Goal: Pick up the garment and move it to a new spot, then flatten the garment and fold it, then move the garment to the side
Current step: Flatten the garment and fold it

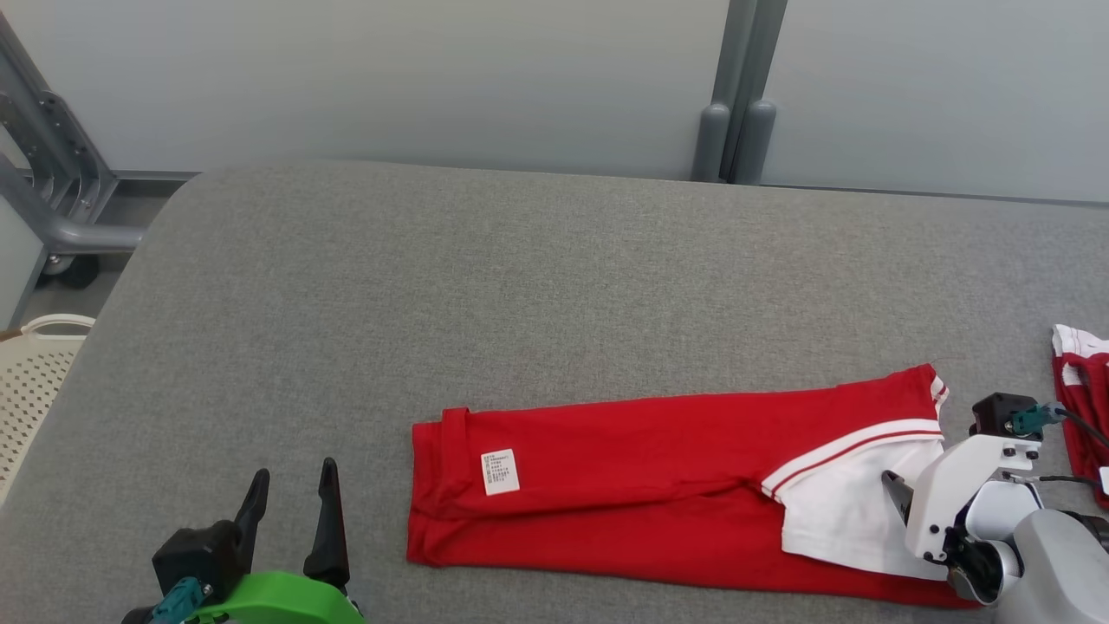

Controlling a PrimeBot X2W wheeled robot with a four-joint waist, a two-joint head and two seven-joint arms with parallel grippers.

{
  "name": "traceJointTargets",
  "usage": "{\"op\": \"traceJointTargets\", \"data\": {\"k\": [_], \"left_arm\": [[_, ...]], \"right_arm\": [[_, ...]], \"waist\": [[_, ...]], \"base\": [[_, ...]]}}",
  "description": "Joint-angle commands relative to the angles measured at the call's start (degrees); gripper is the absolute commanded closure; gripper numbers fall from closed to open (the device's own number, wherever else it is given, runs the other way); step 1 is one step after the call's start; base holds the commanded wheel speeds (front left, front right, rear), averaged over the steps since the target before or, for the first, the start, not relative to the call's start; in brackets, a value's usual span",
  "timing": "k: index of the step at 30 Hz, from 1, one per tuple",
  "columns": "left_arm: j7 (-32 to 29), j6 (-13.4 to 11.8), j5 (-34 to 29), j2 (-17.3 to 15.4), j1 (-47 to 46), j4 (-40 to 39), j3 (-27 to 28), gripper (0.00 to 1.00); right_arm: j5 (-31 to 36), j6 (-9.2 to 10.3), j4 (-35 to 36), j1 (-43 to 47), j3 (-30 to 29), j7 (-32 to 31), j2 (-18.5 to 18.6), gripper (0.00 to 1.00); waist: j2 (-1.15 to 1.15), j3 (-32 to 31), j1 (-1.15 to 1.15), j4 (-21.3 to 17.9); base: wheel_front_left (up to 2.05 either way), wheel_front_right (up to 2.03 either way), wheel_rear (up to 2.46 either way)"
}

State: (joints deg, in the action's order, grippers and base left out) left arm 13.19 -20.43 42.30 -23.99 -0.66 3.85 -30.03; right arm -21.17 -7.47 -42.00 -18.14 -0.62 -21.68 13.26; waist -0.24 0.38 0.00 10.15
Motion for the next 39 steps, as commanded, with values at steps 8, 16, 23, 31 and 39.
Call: {"op": "traceJointTargets", "data": {"k": [8, 16, 23, 31, 39], "left_arm": [[0.4, -0.1, 0.2, -0.1, -0.7, 0.1, 0.3, 0.00], [0.4, -0.2, 0.4, -0.3, 0.2, 0.5, 0.3, 0.00], [0.3, -0.4, 0.3, -0.5, 0.8, 0.4, -0.1, 0.00], [0.1, -0.8, -0.2, -0.8, 1.2, -0.8, -0.6, 0.00], [0.0, -0.9, -0.2, -0.8, 1.4, -1.1, -0.8, 0.00]], "right_arm": [[2.3, -0.04, -1.6, -1.4, 5.0, 1.0, -0.2, 0.80], [1.0, 0.02, -3.2, -2.2, 5.1, 3.1, -0.2, 1.00], [-1.3, 0.02, -1.3, -2.7, 3.8, 5.8, 1.9, 1.00], [-2.2, 0.02, 3.9, -1.9, 1.3, 5.3, 7.0, 1.00], [-0.9, 0.01, 8.9, -0.9, -2.0, 2.8, 10.2, 1.00]], "waist": [[0.24, 0.1, 0.00, -0.7], [0.24, -0.4, 0.00, -1.8], [0.24, -1.2, 0.00, -3.9], [0.24, -2.1, 0.00, -7.2], [0.24, -2.5, 0.00, -9.5]], "base": [[0.00, 0.00, 0.00], [0.00, 0.00, 0.00], [0.00, 0.00, 0.00], [0.00, 0.00, 0.00], [0.00, 0.00, 0.00]]}}
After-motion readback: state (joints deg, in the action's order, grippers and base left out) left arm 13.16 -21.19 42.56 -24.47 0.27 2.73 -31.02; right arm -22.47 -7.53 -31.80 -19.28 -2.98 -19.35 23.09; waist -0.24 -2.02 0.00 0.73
